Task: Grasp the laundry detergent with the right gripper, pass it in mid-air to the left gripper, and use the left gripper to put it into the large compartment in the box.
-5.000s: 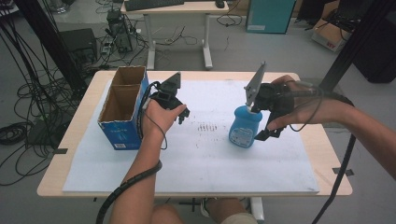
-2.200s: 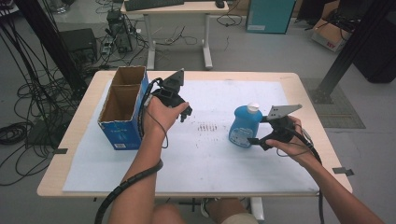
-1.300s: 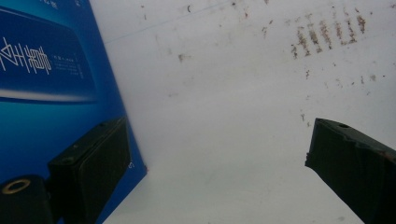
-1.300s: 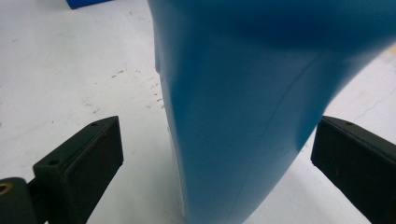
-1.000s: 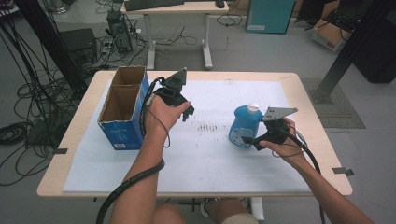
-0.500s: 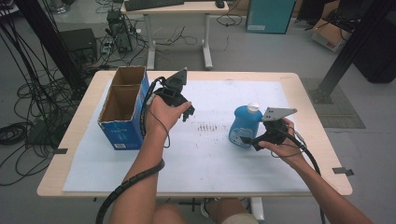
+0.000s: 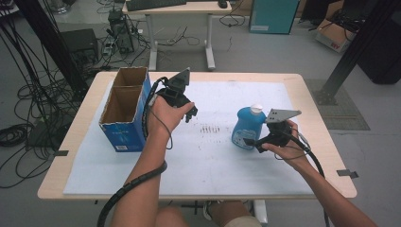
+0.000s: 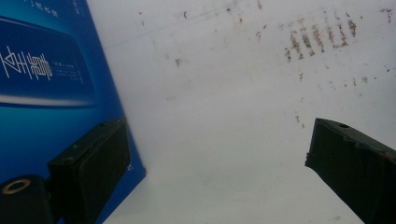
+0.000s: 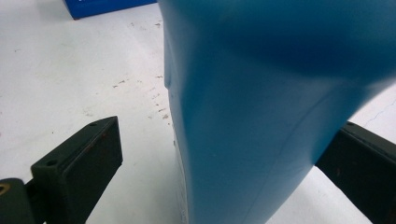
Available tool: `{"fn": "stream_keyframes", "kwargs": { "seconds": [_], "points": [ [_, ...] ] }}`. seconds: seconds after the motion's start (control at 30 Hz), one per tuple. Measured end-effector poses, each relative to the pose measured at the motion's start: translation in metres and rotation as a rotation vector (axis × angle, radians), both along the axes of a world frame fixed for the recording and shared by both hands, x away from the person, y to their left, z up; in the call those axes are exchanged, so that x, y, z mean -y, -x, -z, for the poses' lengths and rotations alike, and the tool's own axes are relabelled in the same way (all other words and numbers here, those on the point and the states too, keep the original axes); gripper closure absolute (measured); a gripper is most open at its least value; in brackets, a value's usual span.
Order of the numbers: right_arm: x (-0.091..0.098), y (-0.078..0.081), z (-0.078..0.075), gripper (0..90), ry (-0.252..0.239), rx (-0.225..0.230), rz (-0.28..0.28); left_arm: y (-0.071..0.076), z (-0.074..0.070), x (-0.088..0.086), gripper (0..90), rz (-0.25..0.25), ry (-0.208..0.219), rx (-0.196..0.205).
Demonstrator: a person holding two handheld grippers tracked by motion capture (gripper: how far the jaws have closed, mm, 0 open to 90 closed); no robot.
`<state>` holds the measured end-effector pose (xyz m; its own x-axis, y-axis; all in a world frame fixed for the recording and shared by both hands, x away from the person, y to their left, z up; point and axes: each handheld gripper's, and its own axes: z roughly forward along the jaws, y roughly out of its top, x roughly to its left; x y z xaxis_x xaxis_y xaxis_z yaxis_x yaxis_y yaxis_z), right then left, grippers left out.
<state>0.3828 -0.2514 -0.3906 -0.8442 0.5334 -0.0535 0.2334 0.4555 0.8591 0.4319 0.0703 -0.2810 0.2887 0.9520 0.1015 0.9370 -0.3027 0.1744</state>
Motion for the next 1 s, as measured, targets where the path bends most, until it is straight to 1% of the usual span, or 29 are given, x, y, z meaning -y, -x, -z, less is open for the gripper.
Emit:
{"fn": "stream_keyframes", "kwargs": {
  "seconds": [0.5,0.9,1.0],
  "points": [
    [-0.0004,0.0001,0.0012,1.5,-0.006,0.006,-0.002,-0.0004,-0.0013,0.0018,6.4,0.003,0.000,0.002],
    [0.0003,0.0000,0.0017,1.4,-0.016,0.017,0.017,-0.0007,-0.0012,0.0022,6.5,0.003,-0.002,0.001],
    [0.0000,0.0000,0.0017,1.4,-0.015,0.017,0.013,-0.0009,-0.0018,0.0022,6.4,0.005,-0.003,0.003]
  ]
}}
